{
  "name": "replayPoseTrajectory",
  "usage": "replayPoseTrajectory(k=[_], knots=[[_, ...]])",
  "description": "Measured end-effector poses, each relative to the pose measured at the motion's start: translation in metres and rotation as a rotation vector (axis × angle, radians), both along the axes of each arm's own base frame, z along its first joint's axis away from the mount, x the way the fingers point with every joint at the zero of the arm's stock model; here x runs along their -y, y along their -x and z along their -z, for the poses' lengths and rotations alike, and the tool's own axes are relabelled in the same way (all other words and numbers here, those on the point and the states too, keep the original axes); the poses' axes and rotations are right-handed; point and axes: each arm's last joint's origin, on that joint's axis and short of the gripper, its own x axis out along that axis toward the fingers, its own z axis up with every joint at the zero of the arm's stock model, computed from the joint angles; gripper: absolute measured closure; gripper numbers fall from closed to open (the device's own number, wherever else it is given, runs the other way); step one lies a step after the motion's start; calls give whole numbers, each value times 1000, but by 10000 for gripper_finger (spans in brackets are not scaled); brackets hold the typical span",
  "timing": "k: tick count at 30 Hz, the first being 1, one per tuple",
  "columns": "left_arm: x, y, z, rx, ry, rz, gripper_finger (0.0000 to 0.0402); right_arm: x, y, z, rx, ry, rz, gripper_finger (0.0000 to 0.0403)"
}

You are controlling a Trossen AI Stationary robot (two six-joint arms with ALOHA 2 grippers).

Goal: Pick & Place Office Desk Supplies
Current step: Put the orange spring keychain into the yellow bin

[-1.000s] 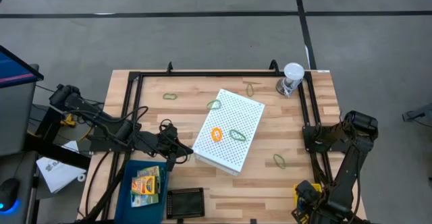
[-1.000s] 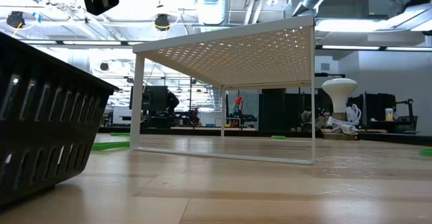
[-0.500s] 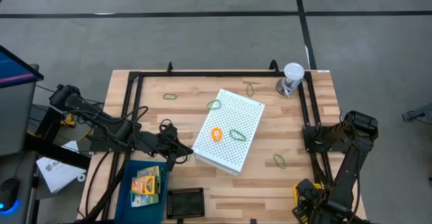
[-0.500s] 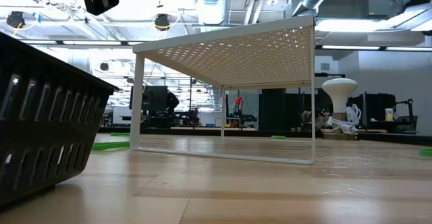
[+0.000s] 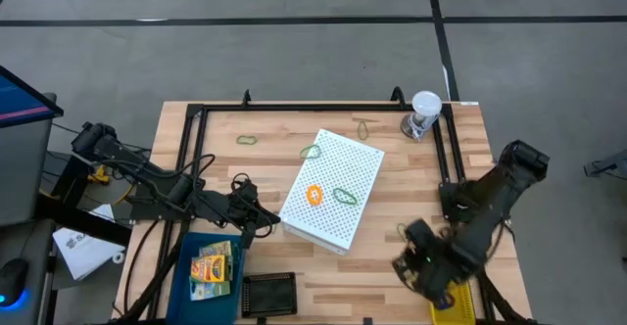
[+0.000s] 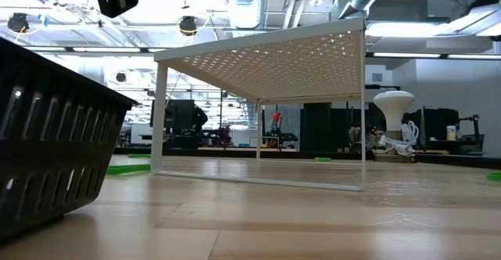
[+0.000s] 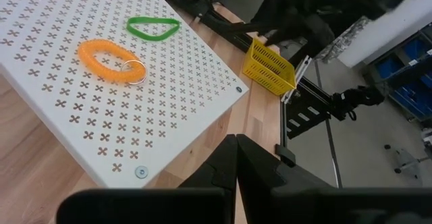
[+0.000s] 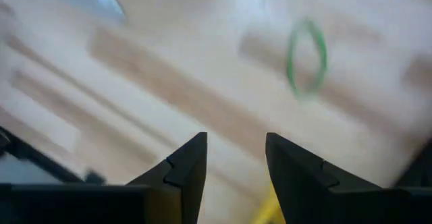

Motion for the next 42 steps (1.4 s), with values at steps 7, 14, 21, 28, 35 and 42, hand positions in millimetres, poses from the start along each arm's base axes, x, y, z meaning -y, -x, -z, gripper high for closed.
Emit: replayPoseTrajectory(k=[7, 14, 21, 28, 35, 42], knots=[[0, 0, 0, 0, -1, 1, 402, 66, -44, -23, 121, 88, -79, 254], [0, 0, 0, 0, -2, 1, 401, 148, -100, -44, 350, 118, -183, 255], [0, 0, 0, 0, -2, 1, 401, 217, -128, -67, 626, 125, -166, 255], [0, 0, 0, 0, -2, 0, 402, 235, -128, -114, 749, 204, -160, 255], [0, 0, 0, 0, -2, 1, 402, 221, -135, -138, 810, 183, -178, 255], [0, 0, 0, -4, -4, 0, 402, 192, -173, -124, 650, 116, -225, 255]])
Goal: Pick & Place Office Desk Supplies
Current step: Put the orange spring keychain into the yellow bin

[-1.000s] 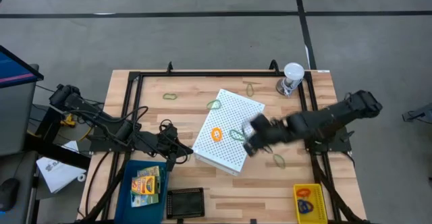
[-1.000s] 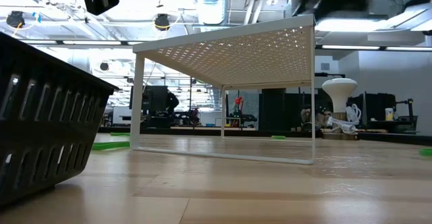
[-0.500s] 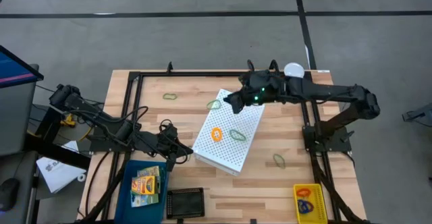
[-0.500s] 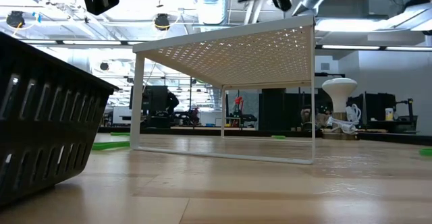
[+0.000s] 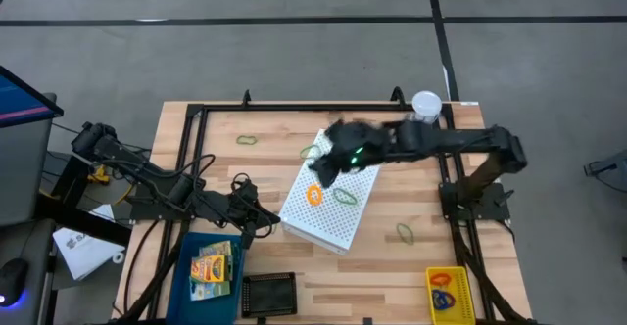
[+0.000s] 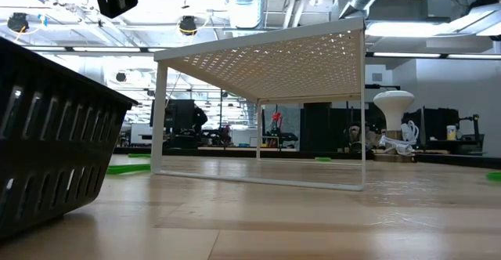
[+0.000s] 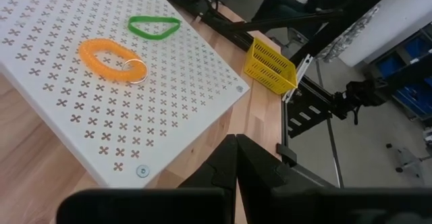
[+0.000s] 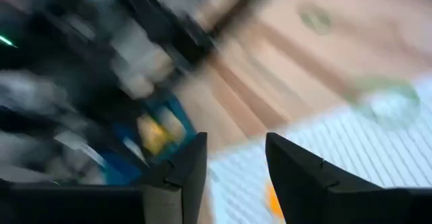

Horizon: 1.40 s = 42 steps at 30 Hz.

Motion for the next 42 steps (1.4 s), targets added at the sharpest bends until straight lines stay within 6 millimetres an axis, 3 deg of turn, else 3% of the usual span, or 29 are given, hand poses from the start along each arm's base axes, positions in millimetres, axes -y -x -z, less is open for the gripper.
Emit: replayPoseTrajectory(k=[3, 8, 16, 36, 42], knots=[[0, 0, 0, 1, 2, 0, 401, -10, -16, 18, -157, -14, 0, 255], [0, 0, 0, -3, 0, -1, 402, -32, -43, 39, -242, -27, -24, 255], [0, 0, 0, -3, 0, 1, 401, -37, -53, 81, -498, -19, 6, 255], [0, 0, 0, -4, -4, 9, 402, -24, -53, 81, -504, 1, 12, 255], [0, 0, 0, -4, -5, 10, 401, -19, -52, 91, -546, 3, 19, 255]])
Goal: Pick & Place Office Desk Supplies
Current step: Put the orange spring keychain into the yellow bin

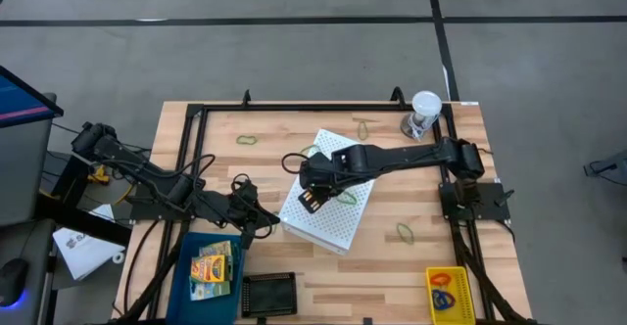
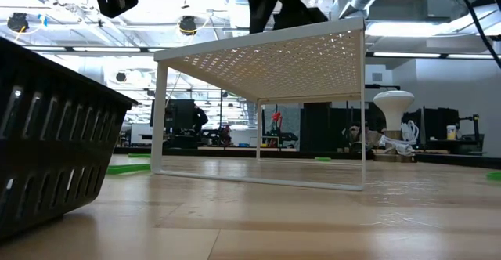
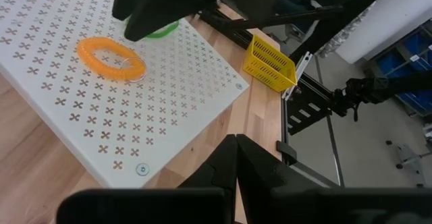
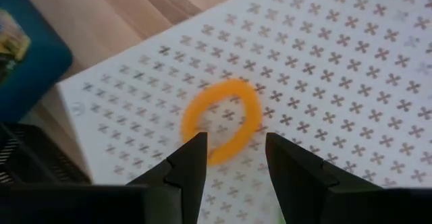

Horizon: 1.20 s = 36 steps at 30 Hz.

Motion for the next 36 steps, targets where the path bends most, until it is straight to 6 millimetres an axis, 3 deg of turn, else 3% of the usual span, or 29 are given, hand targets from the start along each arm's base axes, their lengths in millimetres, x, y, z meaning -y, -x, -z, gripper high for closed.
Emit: replayPoseTrajectory(k=[27, 36], knots=[[0, 0, 0, 0, -1, 0, 402, 21, -4, 4, -1, 40, -117, 255], [0, 0, 0, 1, 1, -1, 401, 18, -11, 26, -83, 30, -226, 255]])
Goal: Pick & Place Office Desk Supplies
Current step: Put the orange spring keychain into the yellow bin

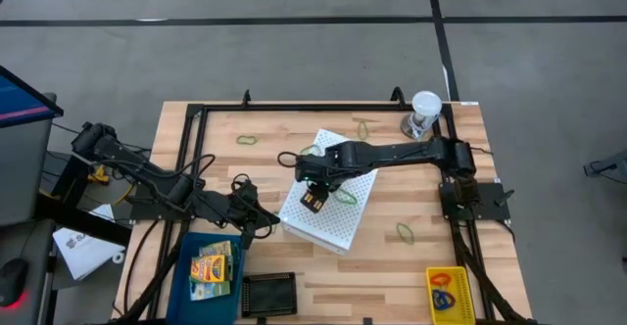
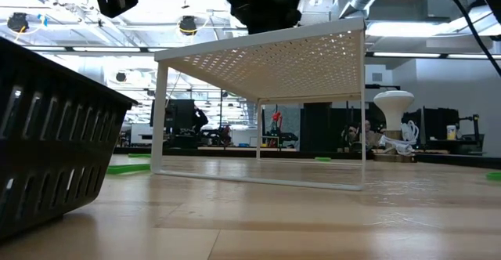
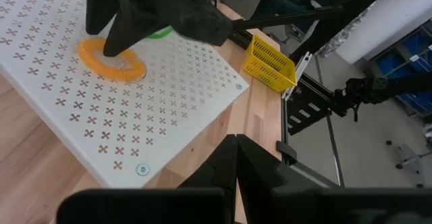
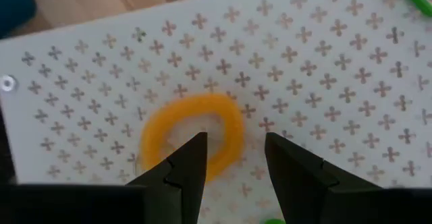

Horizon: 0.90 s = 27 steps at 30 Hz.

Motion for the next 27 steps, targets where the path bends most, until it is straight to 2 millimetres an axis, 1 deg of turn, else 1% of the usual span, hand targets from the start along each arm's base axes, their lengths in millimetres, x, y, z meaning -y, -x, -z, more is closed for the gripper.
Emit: replayPoseTrajectory(k=[8, 11, 16, 22, 24, 27], knots=[[0, 0, 0, 1, 5, -2, 401, -1, -2, 2, -2, 22, -11, 256], [0, 0, 0, 0, 5, -2, 401, 1, -2, 2, -5, 25, -16, 266], [0, 0, 0, -1, 4, -2, 401, 1, -2, 3, -3, 8, -29, 308], [0, 0, 0, 0, 2, -1, 402, 2, -4, 3, 7, 7, -28, 384], [0, 0, 0, 0, 1, 0, 401, 2, -4, 3, 12, 7, -29, 393], [0, 0, 0, 0, 1, 0, 402, 1, -4, 3, 13, 4, -23, 394]])
